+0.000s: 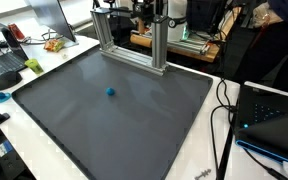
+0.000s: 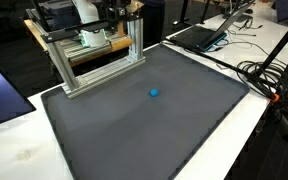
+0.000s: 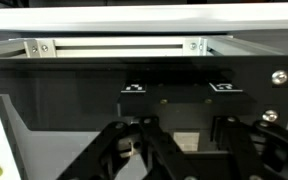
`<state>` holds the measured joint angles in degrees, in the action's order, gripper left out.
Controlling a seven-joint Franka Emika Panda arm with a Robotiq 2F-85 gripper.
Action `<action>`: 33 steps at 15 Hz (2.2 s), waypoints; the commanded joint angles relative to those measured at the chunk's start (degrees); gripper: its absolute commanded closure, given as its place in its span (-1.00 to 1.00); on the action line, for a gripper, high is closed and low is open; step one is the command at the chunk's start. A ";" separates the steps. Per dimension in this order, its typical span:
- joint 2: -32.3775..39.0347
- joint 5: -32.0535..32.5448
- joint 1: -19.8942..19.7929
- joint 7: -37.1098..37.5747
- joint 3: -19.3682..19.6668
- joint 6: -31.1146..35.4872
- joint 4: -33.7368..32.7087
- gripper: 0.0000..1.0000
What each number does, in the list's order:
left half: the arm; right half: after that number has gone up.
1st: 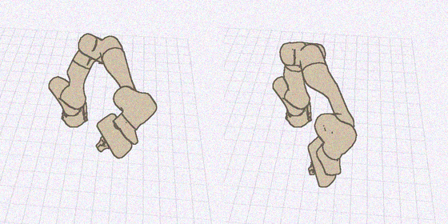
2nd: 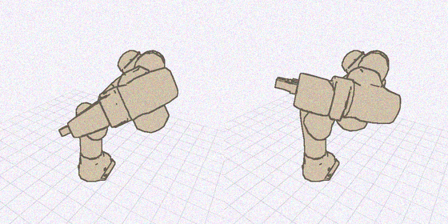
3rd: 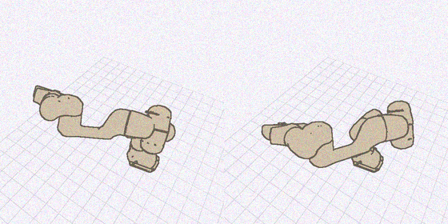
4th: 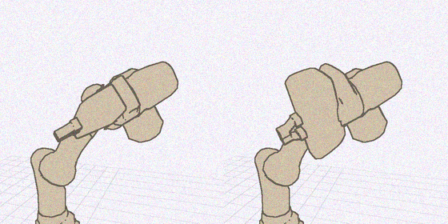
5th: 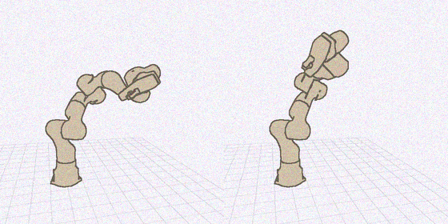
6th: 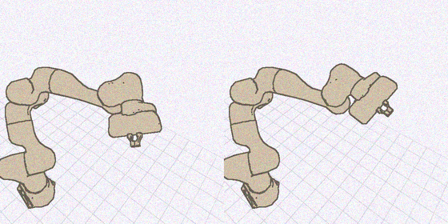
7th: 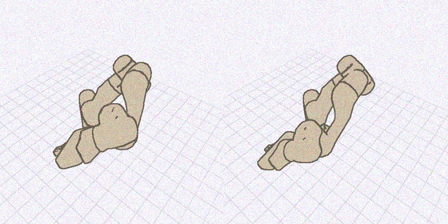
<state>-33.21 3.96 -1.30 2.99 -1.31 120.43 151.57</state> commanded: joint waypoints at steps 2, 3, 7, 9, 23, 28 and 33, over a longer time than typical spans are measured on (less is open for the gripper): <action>1.93 -0.34 -0.38 3.34 -0.48 4.68 -0.79 0.57; 2.42 -0.09 -0.41 3.70 -0.63 5.66 -1.00 0.57; 5.48 0.18 -0.73 5.15 -0.85 10.26 -2.77 0.57; 7.68 0.13 -0.79 5.50 -0.79 12.12 -4.29 0.57; 32.16 0.83 -0.10 5.22 0.13 17.36 -25.81 0.57; 34.01 -0.02 0.29 4.64 0.55 16.98 -26.36 0.07; 34.47 -0.03 0.30 4.64 0.57 16.98 -27.01 0.57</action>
<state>1.26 3.99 -1.57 7.69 -1.34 137.51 124.63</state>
